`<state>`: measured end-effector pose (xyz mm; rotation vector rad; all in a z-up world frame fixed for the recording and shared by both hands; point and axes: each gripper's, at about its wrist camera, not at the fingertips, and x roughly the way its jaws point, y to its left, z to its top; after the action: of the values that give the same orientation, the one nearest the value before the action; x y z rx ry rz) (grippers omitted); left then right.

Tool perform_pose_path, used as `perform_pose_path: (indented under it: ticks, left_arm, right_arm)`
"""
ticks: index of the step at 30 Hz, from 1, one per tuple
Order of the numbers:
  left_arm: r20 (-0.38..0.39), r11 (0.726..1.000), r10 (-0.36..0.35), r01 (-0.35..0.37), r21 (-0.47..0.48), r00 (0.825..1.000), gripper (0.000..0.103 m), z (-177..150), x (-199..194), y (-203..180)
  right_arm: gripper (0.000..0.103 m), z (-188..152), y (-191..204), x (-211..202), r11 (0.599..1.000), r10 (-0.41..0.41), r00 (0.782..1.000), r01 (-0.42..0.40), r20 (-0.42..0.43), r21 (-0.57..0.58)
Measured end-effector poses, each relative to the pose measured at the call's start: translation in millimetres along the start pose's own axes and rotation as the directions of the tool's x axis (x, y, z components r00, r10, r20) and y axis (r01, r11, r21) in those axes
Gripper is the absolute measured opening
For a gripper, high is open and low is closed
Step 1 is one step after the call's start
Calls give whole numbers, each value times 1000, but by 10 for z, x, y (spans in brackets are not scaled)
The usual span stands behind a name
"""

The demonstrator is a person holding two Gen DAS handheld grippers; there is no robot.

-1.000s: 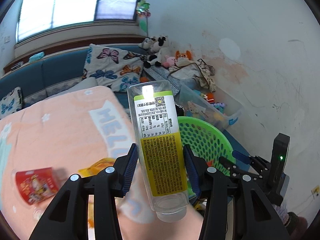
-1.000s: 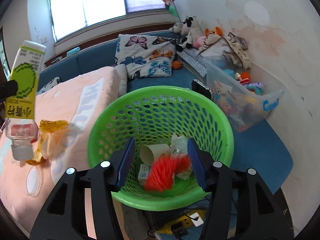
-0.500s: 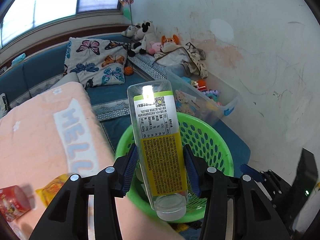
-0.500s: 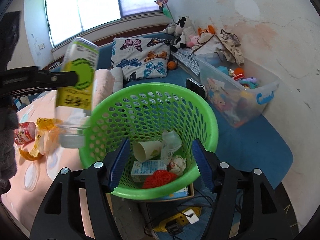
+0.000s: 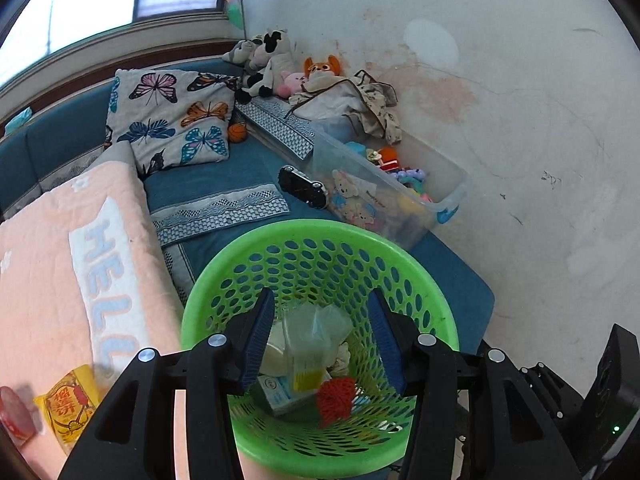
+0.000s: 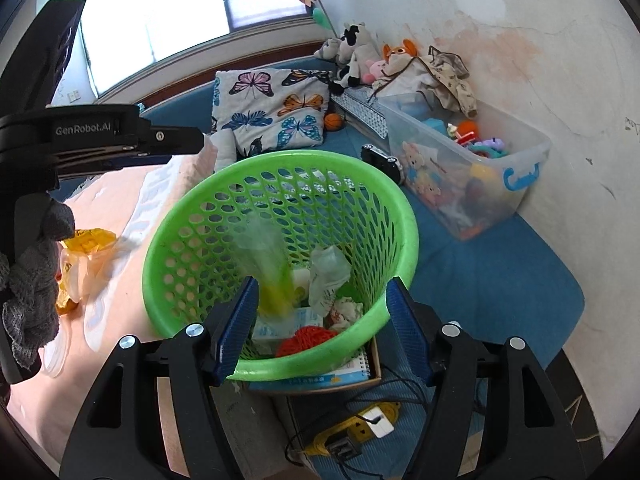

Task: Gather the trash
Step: 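Carry the bottle with the left tool while the right tool carries the net, release both into the green basket, then move both tools back over the table toward the clear lid and snacks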

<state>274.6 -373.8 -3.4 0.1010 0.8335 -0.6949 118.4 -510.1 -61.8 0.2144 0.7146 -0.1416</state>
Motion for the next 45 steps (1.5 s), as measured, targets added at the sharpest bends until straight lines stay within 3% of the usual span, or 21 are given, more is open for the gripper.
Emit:
perform_pose_path:
  ticks: [7,15,26,32,45]
  left_arm:
    - [19,1000,11,-11,3,1000,49,-85,-204,48]
    - [81,997,67,-64,-38,994,54,-313,-735,354]
    - [132,978,190,-175,-116,973,81,-829,-1446,950]
    - [132,950,263,-234,-205,956,90,-1122,-1796,1366]
    - [101,879,412,-366,-307,905,94,-1721,-2276,1930]
  right_arm:
    - [66,-18,42,-77,1000,20,1000,-20,8,2]
    - [72,-32,353,-240,995,85,996,-84,27,-46]
    - [81,-80,1081,-294,974,175,985,-172,6,-147]
    - [83,-119,1505,-261,955,230,973,-228,-15,-189]
    - [86,-165,2169,-142,908,314,947,-322,-75,-267]
